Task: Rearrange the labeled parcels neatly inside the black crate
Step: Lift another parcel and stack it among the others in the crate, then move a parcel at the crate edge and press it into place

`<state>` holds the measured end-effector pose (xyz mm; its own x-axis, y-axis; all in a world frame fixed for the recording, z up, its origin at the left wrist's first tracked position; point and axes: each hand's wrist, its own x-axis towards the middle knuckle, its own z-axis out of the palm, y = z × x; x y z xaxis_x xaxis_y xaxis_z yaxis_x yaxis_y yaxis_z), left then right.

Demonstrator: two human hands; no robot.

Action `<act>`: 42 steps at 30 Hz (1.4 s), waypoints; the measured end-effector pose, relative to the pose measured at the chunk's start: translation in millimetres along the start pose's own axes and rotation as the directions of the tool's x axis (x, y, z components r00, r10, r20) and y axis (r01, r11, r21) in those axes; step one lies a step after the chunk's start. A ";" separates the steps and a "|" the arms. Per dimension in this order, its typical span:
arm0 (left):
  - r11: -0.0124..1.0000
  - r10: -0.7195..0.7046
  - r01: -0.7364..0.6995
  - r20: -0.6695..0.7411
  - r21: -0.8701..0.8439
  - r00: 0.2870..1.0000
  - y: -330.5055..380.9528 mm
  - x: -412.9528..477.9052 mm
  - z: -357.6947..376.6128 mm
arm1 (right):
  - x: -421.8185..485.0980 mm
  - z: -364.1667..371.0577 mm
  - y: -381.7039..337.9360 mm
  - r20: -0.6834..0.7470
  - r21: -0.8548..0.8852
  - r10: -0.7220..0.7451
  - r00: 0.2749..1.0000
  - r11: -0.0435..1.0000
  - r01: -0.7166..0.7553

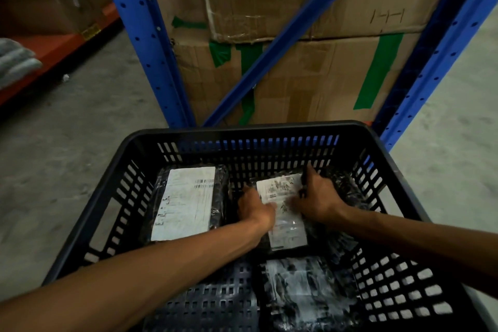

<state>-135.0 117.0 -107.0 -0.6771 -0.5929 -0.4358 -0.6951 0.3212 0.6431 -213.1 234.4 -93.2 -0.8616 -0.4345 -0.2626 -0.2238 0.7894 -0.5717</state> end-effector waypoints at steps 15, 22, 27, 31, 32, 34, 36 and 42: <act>0.943 0.072 -0.102 0.105 0.315 0.992 -17.6 13.5 0.2 | -8.6 30.7 -4.4 0.247 -0.666 0.064 0.967 0.736 0.122; 0.800 0.298 -0.286 0.064 0.528 0.952 -34.0 14.9 28.6 | -30.5 55.9 5.8 0.409 -0.766 -0.049 0.911 0.525 0.372; 0.761 0.115 -0.231 0.226 0.607 0.967 -8.0 15.3 17.8 | -11.5 12.2 -15.0 0.579 -0.581 0.034 0.815 0.718 0.383; 0.604 0.111 -0.431 0.464 0.671 0.879 -10.0 -4.0 -9.9 | -28.5 -33.7 -19.8 0.613 -0.578 -0.001 0.790 0.682 0.449; 0.554 0.132 -0.530 0.561 0.642 0.817 -14.5 -17.1 -17.4 | -40.9 -39.5 -19.4 0.640 -0.586 -0.023 0.768 0.631 0.508; 0.432 0.190 -0.728 0.736 0.532 0.650 -27.3 -48.3 -29.7 | -72.6 -40.0 -13.1 0.702 -0.526 -0.042 0.711 0.643 0.557; 0.396 0.154 -0.808 0.837 0.435 0.526 -42.7 -76.4 -35.8 | -103.6 -31.1 2.1 0.770 -0.443 -0.018 0.637 0.704 0.555; 0.529 0.128 -0.745 0.829 0.406 0.544 -63.8 -99.6 -21.1 | -134.3 -4.0 23.4 0.755 -0.525 0.198 0.625 0.754 0.396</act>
<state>-18.2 139.9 -91.3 -0.6577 0.3313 -0.6765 0.0383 0.9117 0.4092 -104.4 313.0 -68.2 -0.2386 -0.4427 -0.8643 -0.7487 0.6507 -0.1266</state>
